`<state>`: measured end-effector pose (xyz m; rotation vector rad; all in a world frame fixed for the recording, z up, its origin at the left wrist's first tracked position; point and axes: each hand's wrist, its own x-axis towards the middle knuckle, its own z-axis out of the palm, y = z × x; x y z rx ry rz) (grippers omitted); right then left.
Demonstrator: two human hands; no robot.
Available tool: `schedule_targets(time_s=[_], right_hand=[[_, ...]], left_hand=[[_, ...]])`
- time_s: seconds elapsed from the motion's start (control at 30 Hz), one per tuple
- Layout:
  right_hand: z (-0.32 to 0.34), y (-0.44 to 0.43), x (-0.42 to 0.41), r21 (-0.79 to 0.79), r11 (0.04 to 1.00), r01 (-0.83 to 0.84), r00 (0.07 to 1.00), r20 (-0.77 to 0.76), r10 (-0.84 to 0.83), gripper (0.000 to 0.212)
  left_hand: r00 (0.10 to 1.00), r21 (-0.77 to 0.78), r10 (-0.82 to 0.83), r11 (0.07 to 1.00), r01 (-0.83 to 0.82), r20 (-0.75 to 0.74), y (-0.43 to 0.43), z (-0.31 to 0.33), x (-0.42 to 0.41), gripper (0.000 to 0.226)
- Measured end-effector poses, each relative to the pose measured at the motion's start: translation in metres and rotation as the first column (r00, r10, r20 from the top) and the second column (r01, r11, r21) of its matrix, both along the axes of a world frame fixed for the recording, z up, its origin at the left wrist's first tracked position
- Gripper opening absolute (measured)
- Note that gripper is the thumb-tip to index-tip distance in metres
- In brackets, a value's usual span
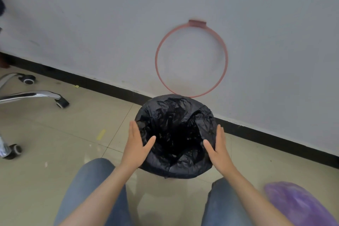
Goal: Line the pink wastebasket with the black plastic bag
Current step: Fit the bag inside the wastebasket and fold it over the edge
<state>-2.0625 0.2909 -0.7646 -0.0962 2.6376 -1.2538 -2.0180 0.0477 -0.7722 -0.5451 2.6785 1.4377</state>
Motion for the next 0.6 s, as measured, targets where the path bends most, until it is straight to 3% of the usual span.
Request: schedule_targets(time_s=[0.07, 0.13, 0.2, 0.23, 0.3, 0.37, 0.4, 0.47, 0.53, 0.6], right_hand=[[0.001, -0.008, -0.002, -0.260, 0.948, 0.184, 0.982, 0.085, -0.167, 0.075], [0.003, -0.013, -0.002, -0.422, 0.855, 0.300, 0.952, 0.187, -0.241, 0.070], [0.006, -0.010, -0.003, -0.483, 0.790, 0.378, 0.922, 0.276, -0.272, 0.058], [0.009, -0.007, -0.006, -0.429, 0.816, 0.388, 0.918, 0.262, -0.299, 0.054], [0.011, 0.001, -0.017, -0.163, 0.929, 0.333, 0.943, 0.065, -0.327, 0.059], [0.016, 0.003, -0.036, 0.208, 0.963, 0.171, 0.968, -0.219, -0.124, 0.059], [0.016, 0.001, -0.044, 0.414, 0.909, 0.044, 0.958, -0.277, 0.079, 0.060], [0.015, -0.006, -0.056, 0.745, 0.632, -0.212, 0.893, -0.115, 0.436, 0.062], [0.012, -0.007, -0.064, 0.867, 0.361, -0.344, 0.852, 0.126, 0.508, 0.062], [0.016, -0.010, -0.068, 0.895, 0.265, -0.358, 0.856, 0.201, 0.476, 0.061]], left_hand=[[0.992, 0.268, 0.127, 0.956, -0.117, -0.020, 0.004, -0.004, 0.000, 0.090], [0.973, 0.506, 0.225, 0.835, -0.215, 0.042, 0.007, -0.005, -0.001, 0.083], [0.953, 0.646, 0.293, 0.712, -0.275, 0.082, 0.003, -0.005, 0.002, 0.060], [0.936, 0.664, 0.335, 0.677, -0.317, 0.105, -0.001, -0.004, 0.001, 0.051], [0.876, 0.537, 0.469, 0.713, -0.451, 0.112, -0.009, -0.002, -0.003, 0.049], [0.867, 0.127, 0.498, 0.860, -0.493, -0.005, -0.009, 0.007, -0.010, 0.054], [0.918, -0.085, 0.391, 0.914, -0.396, -0.067, -0.006, 0.011, -0.014, 0.058], [0.995, -0.366, 0.099, 0.926, -0.094, -0.007, 0.006, 0.017, -0.018, 0.064], [0.990, -0.487, -0.032, 0.868, 0.097, 0.141, 0.013, 0.010, -0.020, 0.067], [0.981, -0.523, -0.034, 0.842, 0.130, 0.189, 0.012, 0.006, -0.022, 0.070]])
